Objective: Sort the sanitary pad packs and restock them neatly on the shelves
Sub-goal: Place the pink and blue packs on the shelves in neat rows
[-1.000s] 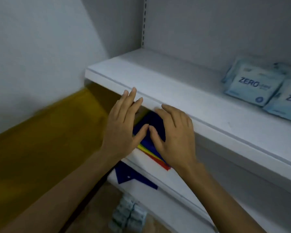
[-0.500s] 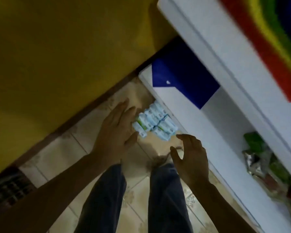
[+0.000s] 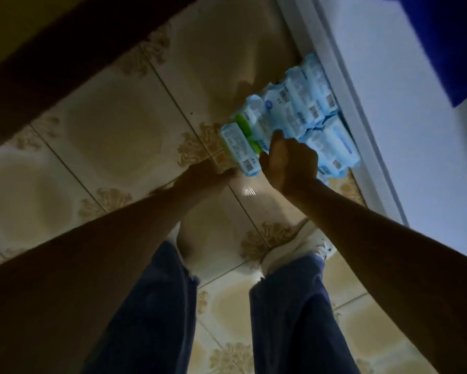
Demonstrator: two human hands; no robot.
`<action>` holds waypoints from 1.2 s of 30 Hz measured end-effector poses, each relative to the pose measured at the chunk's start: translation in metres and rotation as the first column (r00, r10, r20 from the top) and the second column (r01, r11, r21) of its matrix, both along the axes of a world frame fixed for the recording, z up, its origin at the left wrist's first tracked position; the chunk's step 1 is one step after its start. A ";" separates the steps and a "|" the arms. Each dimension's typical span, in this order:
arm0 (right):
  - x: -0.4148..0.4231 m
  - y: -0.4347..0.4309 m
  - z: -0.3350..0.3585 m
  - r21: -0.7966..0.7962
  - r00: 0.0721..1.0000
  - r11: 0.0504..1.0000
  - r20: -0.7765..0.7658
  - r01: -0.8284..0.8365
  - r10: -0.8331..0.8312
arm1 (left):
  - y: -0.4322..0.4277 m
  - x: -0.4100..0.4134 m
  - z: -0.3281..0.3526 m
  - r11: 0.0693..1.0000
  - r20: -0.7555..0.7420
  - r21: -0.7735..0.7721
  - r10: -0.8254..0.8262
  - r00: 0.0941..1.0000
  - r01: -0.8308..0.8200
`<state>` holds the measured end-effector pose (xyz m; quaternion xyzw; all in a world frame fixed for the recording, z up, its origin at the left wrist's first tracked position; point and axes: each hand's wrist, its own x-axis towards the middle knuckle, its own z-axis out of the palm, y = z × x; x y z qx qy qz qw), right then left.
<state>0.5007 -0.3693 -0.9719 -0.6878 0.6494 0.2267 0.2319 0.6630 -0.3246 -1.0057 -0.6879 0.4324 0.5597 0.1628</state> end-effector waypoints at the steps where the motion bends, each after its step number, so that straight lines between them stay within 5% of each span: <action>1: 0.003 -0.007 -0.014 -0.008 1.000 1.000 -0.015 0.002 -0.002 | -0.008 -0.008 -0.013 0.999 -0.022 0.007 0.033 0.999 -0.033; 7: 0.003 -0.027 -0.028 -0.082 0.986 0.983 -0.047 -0.165 0.161 | -0.027 -0.034 -0.026 0.987 -0.108 -0.052 0.144 0.984 -0.150; 12: 0.016 -0.023 0.037 -0.043 0.952 0.995 0.297 0.090 -0.073 | -0.023 -0.010 0.048 0.936 -0.127 -0.210 0.259 0.957 -0.281; 15: 0.018 -0.016 0.106 0.109 0.788 0.931 0.503 0.348 -0.354 | -0.021 -0.001 0.121 0.877 -0.167 -0.215 0.400 0.901 -0.430; 18: 0.008 -0.010 0.190 0.233 0.612 0.817 0.562 0.528 -0.556 | -0.022 0.003 0.216 0.754 -0.374 -0.074 0.586 0.719 -0.653; 24: -0.030 0.002 0.382 0.423 0.295 0.628 0.621 0.653 -0.726 | -0.011 -0.008 0.414 0.686 -0.533 -0.169 0.541 0.651 -0.708; 30: -0.055 0.019 0.558 0.371 0.215 0.619 0.712 0.692 -0.668 | -0.015 -0.034 0.562 0.728 -0.775 0.269 0.552 0.308 -0.630; 32: -0.058 0.031 0.596 0.378 0.119 0.565 0.747 0.733 -0.654 | -0.011 -0.044 0.598 0.701 -0.761 0.434 0.622 0.187 -0.566; 34: -0.056 0.048 0.630 0.433 -0.034 0.482 0.769 0.762 -0.638 | -0.009 -0.052 0.628 0.722 -0.775 0.413 0.599 0.202 -0.555; 36: -0.051 0.069 0.659 0.474 -0.172 0.435 0.802 0.766 -0.572 | -0.014 -0.058 0.654 0.785 -0.834 0.208 0.454 0.312 -0.584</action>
